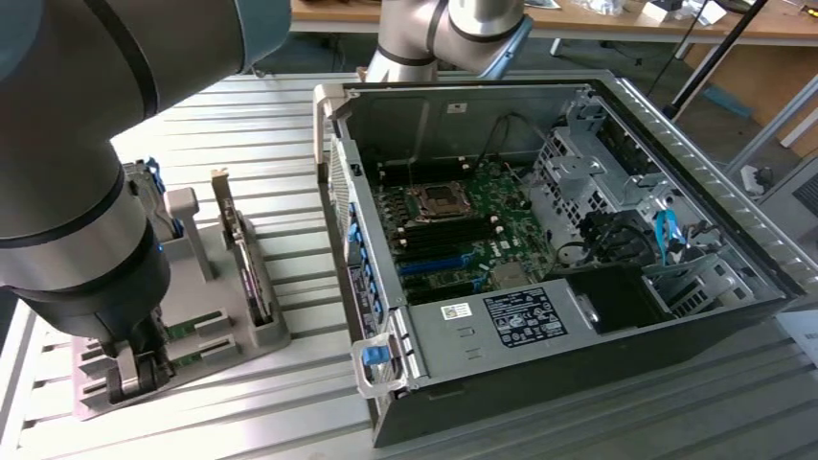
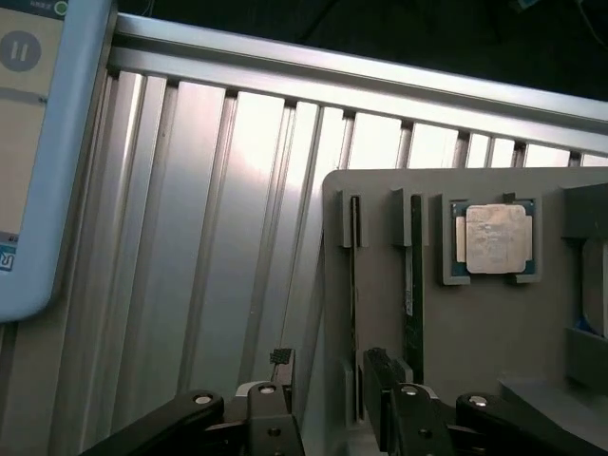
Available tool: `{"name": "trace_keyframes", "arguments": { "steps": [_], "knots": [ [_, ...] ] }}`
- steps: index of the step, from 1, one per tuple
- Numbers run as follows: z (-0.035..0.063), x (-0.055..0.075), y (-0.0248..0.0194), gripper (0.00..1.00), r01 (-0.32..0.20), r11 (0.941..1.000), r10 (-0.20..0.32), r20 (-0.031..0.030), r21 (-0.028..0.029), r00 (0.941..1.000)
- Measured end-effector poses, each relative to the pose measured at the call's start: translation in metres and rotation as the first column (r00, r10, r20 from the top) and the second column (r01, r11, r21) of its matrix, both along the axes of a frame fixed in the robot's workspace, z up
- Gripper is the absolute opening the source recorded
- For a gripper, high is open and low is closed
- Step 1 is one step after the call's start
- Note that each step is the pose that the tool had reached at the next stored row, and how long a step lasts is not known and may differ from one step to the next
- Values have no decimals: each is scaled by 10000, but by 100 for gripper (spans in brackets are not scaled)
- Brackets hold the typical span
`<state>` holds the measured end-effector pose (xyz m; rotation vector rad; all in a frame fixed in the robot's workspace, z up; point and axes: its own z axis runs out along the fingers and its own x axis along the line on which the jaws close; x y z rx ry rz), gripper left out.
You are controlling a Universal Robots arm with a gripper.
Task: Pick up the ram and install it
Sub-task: 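Pick up the ram and move it above insertion slot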
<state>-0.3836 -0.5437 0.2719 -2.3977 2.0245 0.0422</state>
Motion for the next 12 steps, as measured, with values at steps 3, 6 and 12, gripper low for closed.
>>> {"name": "trace_keyframes", "arguments": {
  "steps": [3, 6, 12],
  "knots": [
    [-58, 0, -2, 42, 0, 10000, 0, -7, 1, 10000],
    [-135, 0, -2, 42, -2, 10000, 2, -7, 1, 10000],
    [-267, 0, 3, 42, -3, 10000, 3, -7, 0, 10000]
  ]
}}
